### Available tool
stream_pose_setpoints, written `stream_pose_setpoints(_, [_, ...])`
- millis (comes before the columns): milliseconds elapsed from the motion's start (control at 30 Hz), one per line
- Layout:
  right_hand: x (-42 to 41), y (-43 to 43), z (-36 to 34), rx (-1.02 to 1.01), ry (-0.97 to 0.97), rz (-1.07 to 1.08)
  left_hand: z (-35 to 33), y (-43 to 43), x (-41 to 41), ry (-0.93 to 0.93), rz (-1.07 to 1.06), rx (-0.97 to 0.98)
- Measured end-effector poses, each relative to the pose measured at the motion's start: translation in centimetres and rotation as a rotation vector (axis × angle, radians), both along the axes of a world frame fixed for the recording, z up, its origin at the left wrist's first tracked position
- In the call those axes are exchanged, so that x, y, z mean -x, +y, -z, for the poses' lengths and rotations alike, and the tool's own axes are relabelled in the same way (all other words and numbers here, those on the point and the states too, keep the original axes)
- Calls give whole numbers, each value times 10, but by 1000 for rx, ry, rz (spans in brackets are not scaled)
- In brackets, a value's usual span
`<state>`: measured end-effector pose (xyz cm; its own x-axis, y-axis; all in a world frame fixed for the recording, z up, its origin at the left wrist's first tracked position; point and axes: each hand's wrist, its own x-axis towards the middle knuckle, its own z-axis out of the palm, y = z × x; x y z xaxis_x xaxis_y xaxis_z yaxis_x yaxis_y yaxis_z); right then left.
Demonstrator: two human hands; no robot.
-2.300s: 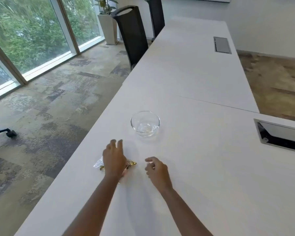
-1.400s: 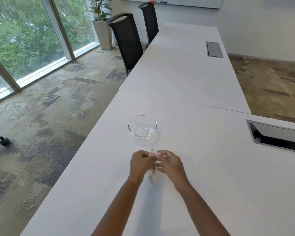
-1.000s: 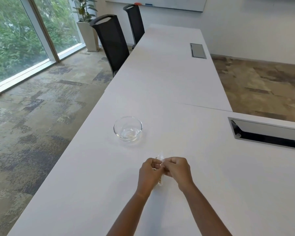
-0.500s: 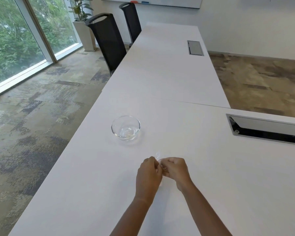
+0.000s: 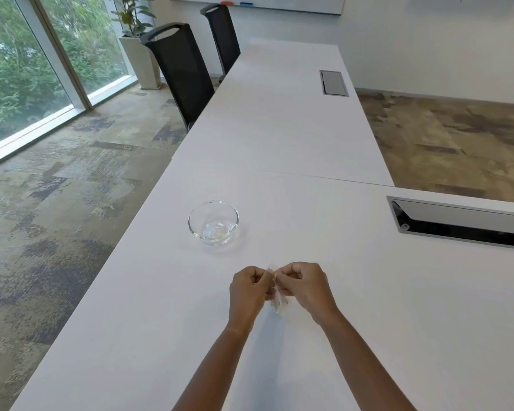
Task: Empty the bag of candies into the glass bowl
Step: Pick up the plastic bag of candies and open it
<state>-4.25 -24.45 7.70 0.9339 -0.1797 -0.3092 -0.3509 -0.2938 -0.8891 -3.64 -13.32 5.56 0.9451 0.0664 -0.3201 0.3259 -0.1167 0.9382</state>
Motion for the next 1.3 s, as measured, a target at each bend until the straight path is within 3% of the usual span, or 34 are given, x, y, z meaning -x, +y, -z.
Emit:
stream_pose_setpoints(233, [2, -1, -2, 268, -96, 34, -3, -11, 9, -158, 28, -233])
stream_pose_setpoints(400, [1, -4, -5, 278, -133, 84, -5, -16, 10, -137, 9, -220])
stream_pose_setpoints(600, [1, -7, -6, 154, -129, 161, -6, -29, 15, 28, 53, -48])
stream_pose_setpoints(800, [11, -17, 1, 8, 40, 154, -5, -29, 11, -21, 47, -65])
stream_pose_setpoints(1100, [17, -35, 0, -51, 5, 322, -17, -20, 6, -85, -22, -146])
stream_pose_setpoints(1300, [24, -42, 13, -488, 113, 436, -32, -26, 3, -252, 56, -292])
